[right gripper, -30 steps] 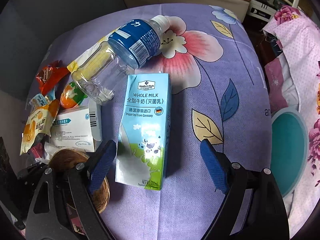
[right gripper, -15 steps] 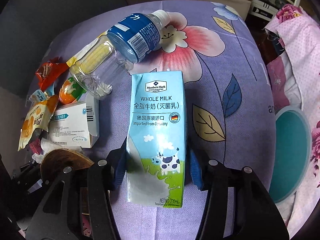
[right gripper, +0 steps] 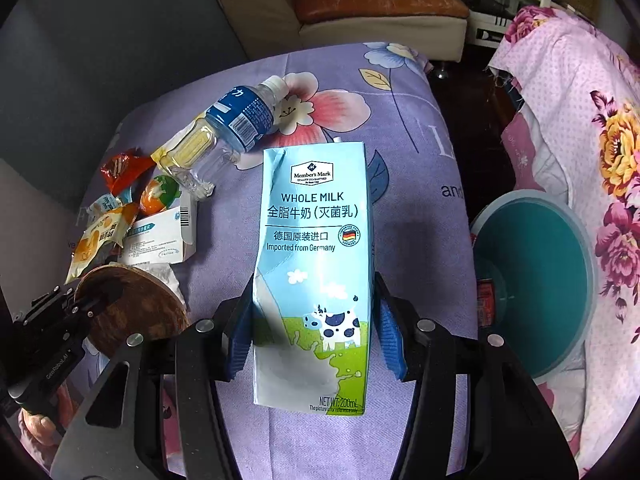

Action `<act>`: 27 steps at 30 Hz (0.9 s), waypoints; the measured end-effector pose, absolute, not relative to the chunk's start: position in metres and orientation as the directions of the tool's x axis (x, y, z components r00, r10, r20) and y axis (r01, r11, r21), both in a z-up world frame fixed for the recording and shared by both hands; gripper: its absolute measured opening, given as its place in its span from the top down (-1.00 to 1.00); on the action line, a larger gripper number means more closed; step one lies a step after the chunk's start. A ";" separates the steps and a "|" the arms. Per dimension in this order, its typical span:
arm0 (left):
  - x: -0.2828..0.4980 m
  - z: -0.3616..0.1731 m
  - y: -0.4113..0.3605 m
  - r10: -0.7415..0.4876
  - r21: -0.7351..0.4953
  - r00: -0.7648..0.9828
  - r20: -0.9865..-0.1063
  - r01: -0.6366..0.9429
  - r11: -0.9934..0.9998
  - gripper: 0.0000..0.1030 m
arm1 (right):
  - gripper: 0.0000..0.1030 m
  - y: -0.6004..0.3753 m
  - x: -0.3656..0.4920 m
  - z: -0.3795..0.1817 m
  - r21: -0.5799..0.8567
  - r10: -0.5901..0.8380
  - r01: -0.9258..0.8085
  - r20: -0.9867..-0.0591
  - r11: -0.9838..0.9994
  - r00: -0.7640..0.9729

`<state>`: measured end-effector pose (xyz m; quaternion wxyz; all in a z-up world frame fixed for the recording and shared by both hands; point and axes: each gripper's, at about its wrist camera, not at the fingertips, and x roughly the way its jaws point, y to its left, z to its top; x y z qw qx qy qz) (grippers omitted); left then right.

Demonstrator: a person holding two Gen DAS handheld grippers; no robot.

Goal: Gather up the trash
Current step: 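Carry the bowl and milk carton over the teal bin and release both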

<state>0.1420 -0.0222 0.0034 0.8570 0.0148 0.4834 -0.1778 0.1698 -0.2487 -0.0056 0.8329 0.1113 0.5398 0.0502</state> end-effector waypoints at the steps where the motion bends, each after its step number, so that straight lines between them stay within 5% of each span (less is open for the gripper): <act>1: 0.141 0.007 -0.027 -0.286 -0.135 0.476 -0.831 0.327 0.935 0.79 | 0.02 -0.254 0.166 -0.004 0.243 0.204 0.042 -0.885 0.969 0.419; 14: 0.155 0.020 -0.137 -0.334 -0.123 0.430 -0.838 0.448 0.885 0.79 | 0.01 -0.358 0.120 -0.001 0.291 0.165 0.188 -0.852 0.938 0.497; 27: 0.170 -0.022 -0.278 -0.357 -0.127 0.302 -0.884 0.580 0.805 0.79 | 0.01 -0.456 0.091 -0.026 0.296 0.079 0.367 -0.861 0.882 0.503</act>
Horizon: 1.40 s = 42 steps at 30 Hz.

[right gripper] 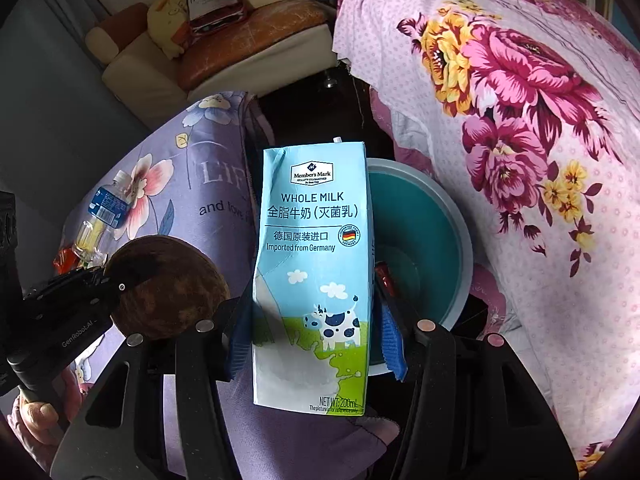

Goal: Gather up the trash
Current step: 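Carry the bowl and milk carton over the teal bin and release both, then grasp the yellow-white wrapper with the left tool while the right tool grasps the water bottle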

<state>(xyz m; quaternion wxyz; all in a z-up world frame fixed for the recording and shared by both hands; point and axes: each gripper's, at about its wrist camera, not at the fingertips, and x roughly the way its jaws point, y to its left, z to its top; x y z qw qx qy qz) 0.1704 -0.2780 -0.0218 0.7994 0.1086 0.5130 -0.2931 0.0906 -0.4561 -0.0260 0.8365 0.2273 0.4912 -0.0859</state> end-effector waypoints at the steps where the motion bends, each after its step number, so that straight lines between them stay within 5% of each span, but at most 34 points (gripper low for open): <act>1: 0.170 -0.026 -0.286 -0.355 -0.124 0.295 -0.887 0.589 0.799 0.79 | 0.01 -0.461 0.090 -0.028 0.293 0.074 0.376 -0.863 0.879 0.500; 15: 0.174 -0.064 -0.332 -0.328 -0.108 0.236 -0.915 0.640 0.761 0.74 | 0.01 -0.484 0.091 -0.056 0.283 0.063 0.432 -0.887 0.856 0.457; 17: 0.175 -0.064 -0.331 -0.328 -0.107 0.237 -0.914 0.639 0.762 0.62 | 0.01 -0.483 0.092 -0.057 0.282 0.064 0.432 -0.889 0.857 0.454; 21: 0.177 -0.061 -0.322 -0.326 -0.093 0.272 -0.905 0.621 0.779 -0.25 | 0.01 -0.481 0.095 -0.060 0.275 0.065 0.429 -0.894 0.860 0.443; 22: 0.177 -0.058 -0.318 -0.326 -0.089 0.284 -0.902 0.616 0.783 -0.34 | 0.01 -0.480 0.096 -0.060 0.273 0.066 0.429 -0.896 0.861 0.440; 28: 0.180 -0.051 -0.296 -0.318 -0.088 0.297 -0.901 0.591 0.802 -0.64 | 0.01 -0.474 0.102 -0.067 0.258 0.066 0.428 -0.908 0.866 0.414; 35: 0.183 -0.041 -0.266 -0.318 -0.098 0.310 -0.896 0.560 0.822 -0.73 | -0.01 -0.461 0.110 -0.070 0.241 0.069 0.427 -0.922 0.871 0.380; 38: 0.185 -0.038 -0.252 -0.320 -0.107 0.313 -0.894 0.545 0.831 -0.75 | -0.26 -0.453 0.112 -0.063 0.235 0.065 0.421 -0.923 0.876 0.379; 42: 0.186 -0.032 -0.232 -0.325 -0.119 0.321 -0.890 0.524 0.843 -0.77 | -0.34 -0.442 0.115 -0.053 0.222 0.057 0.407 -0.923 0.886 0.380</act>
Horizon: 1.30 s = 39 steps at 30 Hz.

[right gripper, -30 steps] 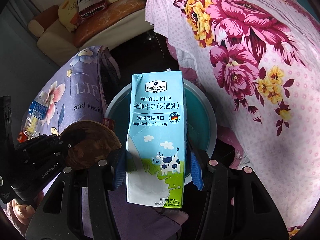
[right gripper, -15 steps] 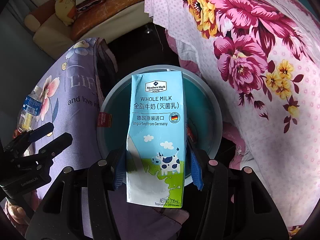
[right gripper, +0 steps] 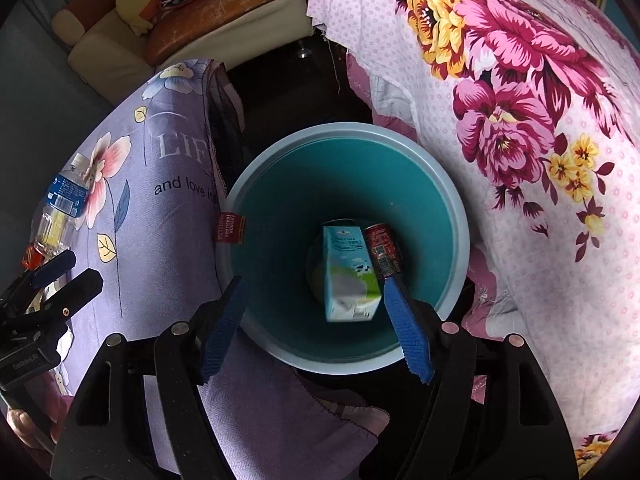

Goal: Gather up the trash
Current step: 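Grasp the yellow-white wrapper with the left tool while the right tool grasps the water bottle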

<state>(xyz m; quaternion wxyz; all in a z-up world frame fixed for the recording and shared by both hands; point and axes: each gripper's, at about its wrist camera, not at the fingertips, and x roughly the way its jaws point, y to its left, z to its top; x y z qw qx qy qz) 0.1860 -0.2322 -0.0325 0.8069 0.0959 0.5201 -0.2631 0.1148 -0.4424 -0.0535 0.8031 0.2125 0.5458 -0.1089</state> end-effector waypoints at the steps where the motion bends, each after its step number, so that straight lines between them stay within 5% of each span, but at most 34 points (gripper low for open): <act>1: 0.187 -0.031 -0.227 -0.324 -0.119 0.325 -0.889 0.519 0.847 -0.77 | -0.37 -0.439 0.116 -0.051 0.221 0.057 0.404 -0.923 0.888 0.380; 20: 0.210 0.000 -0.079 -0.260 -0.102 0.436 -0.861 0.353 0.930 -0.82 | -0.50 -0.322 0.164 -0.007 0.172 0.072 0.244 -0.927 0.954 0.369; 39: 0.277 -0.004 0.061 -0.148 -0.051 0.499 -0.854 0.203 0.978 -0.82 | -0.51 -0.181 0.302 0.001 0.183 0.148 0.086 -0.939 0.979 0.309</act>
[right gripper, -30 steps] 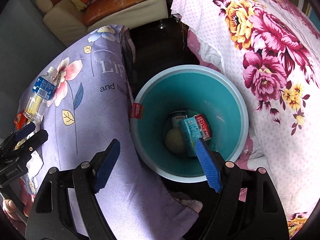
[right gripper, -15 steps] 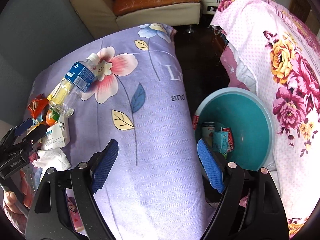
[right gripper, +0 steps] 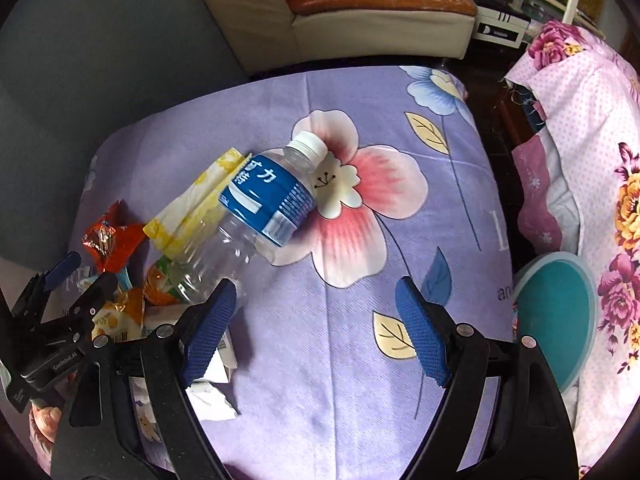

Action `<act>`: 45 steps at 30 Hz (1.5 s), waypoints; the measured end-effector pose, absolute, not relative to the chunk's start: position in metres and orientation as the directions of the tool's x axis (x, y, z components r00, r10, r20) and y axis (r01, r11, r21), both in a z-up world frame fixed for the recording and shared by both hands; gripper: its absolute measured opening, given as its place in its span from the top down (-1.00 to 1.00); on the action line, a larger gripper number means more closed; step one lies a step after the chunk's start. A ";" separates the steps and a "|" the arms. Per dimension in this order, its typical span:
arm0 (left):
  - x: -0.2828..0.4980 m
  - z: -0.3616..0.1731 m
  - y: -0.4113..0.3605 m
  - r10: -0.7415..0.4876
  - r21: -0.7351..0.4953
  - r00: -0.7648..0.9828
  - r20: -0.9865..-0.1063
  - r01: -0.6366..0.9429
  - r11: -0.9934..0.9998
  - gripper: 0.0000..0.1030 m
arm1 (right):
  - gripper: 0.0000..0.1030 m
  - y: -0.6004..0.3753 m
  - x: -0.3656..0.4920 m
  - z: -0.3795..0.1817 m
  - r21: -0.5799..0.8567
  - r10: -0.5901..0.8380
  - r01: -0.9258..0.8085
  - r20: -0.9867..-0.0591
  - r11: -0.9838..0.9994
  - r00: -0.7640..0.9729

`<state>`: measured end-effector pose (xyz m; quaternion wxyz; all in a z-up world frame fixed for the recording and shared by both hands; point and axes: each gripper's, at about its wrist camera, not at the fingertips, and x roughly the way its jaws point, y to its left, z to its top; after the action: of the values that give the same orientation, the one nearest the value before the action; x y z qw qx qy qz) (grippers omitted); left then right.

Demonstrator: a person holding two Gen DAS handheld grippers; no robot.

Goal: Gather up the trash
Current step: 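Grasp the yellow-white wrapper with the left tool while the right tool grasps the water bottle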

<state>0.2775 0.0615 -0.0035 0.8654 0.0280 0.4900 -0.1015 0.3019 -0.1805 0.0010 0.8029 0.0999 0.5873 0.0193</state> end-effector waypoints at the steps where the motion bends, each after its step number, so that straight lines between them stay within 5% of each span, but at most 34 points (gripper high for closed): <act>1: 0.282 -0.005 0.065 -0.144 -0.048 0.499 -0.855 0.199 0.979 -0.82 | -0.51 -0.177 0.310 -0.002 0.189 0.154 0.088 -0.940 0.978 0.303; 19: 0.308 -0.016 0.087 -0.122 -0.050 0.492 -0.862 0.157 0.986 -0.82 | -0.62 -0.157 0.377 -0.055 0.390 0.355 0.159 -0.911 0.907 0.208; 22: 0.310 -0.015 0.087 -0.120 -0.050 0.493 -0.861 0.152 0.987 -0.82 | -0.30 -0.155 0.375 -0.059 0.413 0.384 0.135 -0.902 0.901 0.199; 42: 0.345 -0.049 -0.019 -0.149 0.009 0.378 -0.914 0.386 0.922 -0.81 | -0.29 -0.218 0.324 -0.040 0.280 0.251 0.074 -0.930 0.957 0.267; 45: 0.347 -0.058 -0.024 -0.164 -0.012 0.347 -0.924 0.400 0.916 -0.49 | -0.29 -0.227 0.317 -0.042 0.292 0.263 0.070 -0.926 0.954 0.269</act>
<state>0.3468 -0.0238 -0.0580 0.8134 0.1086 0.5445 -0.1734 0.3173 -0.2268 -0.0422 0.7845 0.1385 0.6012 0.0617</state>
